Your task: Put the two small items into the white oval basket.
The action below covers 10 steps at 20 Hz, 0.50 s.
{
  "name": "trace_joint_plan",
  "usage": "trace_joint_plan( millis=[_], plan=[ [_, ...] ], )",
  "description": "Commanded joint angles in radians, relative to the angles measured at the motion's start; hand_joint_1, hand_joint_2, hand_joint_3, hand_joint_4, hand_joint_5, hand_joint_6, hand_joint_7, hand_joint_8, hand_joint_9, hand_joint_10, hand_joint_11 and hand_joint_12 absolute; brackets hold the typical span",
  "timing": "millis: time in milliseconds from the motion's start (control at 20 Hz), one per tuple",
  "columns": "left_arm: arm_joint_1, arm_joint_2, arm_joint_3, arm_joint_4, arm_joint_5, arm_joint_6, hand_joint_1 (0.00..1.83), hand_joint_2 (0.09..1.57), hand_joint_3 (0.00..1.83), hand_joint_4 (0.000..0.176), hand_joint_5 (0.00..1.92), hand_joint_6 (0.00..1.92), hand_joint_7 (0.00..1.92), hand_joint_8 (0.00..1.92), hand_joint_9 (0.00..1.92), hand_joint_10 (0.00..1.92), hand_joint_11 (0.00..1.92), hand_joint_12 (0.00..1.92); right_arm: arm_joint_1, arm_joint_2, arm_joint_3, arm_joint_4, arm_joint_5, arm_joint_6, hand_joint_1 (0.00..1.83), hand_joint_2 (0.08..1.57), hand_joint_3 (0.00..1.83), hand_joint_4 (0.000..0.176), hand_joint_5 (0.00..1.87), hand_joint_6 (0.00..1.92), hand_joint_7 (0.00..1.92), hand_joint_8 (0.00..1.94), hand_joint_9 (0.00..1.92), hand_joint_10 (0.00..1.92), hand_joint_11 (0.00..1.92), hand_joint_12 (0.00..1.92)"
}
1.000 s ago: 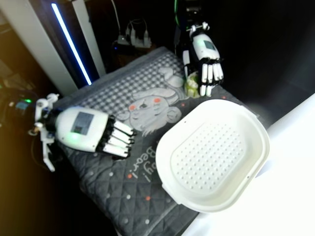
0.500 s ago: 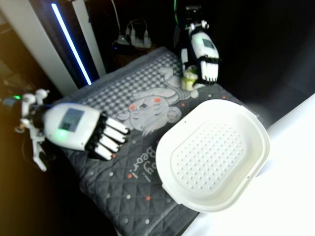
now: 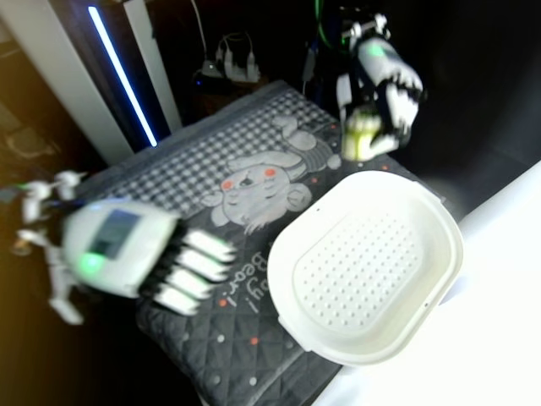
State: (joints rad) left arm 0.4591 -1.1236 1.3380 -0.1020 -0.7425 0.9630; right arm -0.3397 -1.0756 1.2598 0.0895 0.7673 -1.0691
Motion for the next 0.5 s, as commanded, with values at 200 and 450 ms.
trace_joint_plan(
  millis=[200, 450],
  plan=[
    [-0.077, -0.066, 0.093, -0.018, -0.013, 0.0, 1.44, 1.35, 0.0, 0.0, 0.27, 1.78, 0.38, 1.78, 0.55, 1.83, 0.46, 1.92, 0.101, -0.071, 0.104, 0.017, 0.003, 0.002, 1.13, 1.19, 0.0, 0.0, 0.34, 1.1, 0.43, 1.32, 0.38, 1.58, 0.41, 1.91],
    [-0.105, -0.171, 0.224, -0.019, 0.08, -0.044, 1.44, 1.35, 0.0, 0.0, 0.22, 1.72, 0.41, 1.75, 0.53, 1.87, 0.53, 1.92, 0.157, -0.181, 0.218, 0.018, -0.076, 0.002, 0.01, 1.29, 0.07, 0.036, 0.14, 0.27, 0.24, 0.19, 0.19, 0.62, 0.04, 1.62]
  ],
)
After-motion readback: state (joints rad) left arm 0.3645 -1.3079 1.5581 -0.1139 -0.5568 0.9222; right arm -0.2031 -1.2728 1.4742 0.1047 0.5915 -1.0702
